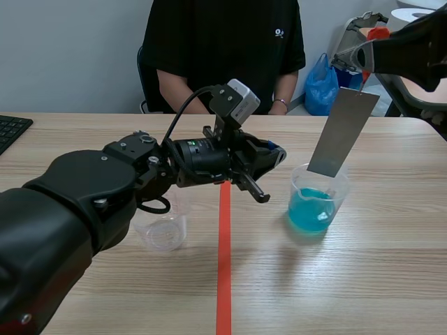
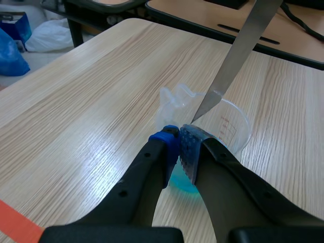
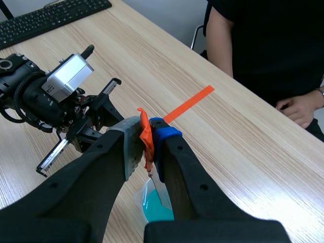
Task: Do the redox reaction experiment.
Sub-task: 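Point at the plate with the left hand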
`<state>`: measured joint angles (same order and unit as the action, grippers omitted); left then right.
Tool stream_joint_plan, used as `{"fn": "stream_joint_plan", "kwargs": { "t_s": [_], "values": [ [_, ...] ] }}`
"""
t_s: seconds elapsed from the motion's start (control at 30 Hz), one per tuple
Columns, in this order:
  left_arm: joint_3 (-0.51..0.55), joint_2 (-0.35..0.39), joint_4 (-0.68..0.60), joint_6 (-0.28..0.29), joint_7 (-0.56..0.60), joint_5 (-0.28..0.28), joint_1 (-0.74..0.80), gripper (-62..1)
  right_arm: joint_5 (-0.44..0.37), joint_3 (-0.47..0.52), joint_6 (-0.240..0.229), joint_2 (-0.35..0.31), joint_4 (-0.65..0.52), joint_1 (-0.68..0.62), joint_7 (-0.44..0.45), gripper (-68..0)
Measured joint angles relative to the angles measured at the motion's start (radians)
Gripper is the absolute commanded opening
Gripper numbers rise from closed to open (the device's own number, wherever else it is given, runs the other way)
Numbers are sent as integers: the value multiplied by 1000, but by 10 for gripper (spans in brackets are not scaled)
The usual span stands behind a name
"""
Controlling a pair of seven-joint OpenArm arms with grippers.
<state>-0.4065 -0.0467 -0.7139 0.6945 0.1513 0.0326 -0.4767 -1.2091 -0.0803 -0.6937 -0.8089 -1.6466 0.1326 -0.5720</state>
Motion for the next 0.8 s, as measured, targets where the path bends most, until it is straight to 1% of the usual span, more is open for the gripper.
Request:
{"fn": "stream_joint_plan", "kwargs": {
  "t_s": [0.8],
  "values": [
    [0, 3, 0, 0, 2, 0, 0, -568, -11, 0, 0, 0, 0, 0, -2, -660]
  ]
}}
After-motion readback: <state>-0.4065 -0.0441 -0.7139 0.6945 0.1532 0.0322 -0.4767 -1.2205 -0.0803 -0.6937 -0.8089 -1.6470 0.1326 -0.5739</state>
